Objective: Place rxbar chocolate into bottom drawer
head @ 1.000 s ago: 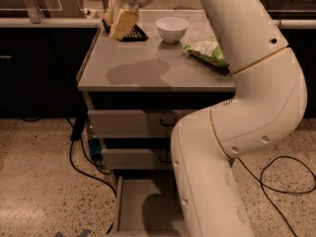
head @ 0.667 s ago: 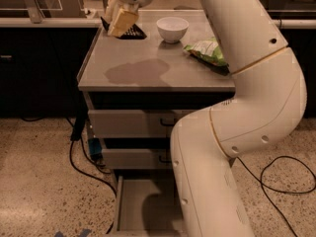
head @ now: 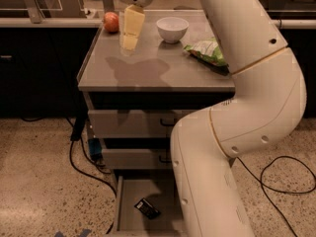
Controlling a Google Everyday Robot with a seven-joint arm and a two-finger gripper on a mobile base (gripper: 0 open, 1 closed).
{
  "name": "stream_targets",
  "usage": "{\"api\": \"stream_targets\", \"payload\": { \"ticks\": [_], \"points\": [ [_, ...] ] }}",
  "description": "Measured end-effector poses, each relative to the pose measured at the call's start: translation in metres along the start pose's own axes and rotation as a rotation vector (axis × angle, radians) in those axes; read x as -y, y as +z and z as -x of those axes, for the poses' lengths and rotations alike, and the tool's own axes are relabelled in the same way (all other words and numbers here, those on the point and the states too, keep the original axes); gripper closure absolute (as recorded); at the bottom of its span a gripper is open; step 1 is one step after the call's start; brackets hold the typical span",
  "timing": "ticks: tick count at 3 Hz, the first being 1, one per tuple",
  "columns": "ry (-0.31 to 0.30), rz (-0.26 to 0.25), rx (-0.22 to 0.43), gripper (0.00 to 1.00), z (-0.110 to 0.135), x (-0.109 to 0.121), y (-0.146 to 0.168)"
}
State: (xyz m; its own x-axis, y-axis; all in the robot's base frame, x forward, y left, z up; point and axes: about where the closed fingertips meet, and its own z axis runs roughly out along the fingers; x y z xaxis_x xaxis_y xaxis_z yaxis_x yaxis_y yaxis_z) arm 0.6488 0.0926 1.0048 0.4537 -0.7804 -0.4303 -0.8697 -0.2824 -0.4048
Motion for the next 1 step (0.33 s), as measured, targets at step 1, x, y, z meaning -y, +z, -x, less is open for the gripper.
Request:
{"api": "stream_targets", "payload": {
  "ticks": [1],
  "points": [
    [0.0,0.0,0.0,0.0,0.0,0.0,0.0]
  ]
}}
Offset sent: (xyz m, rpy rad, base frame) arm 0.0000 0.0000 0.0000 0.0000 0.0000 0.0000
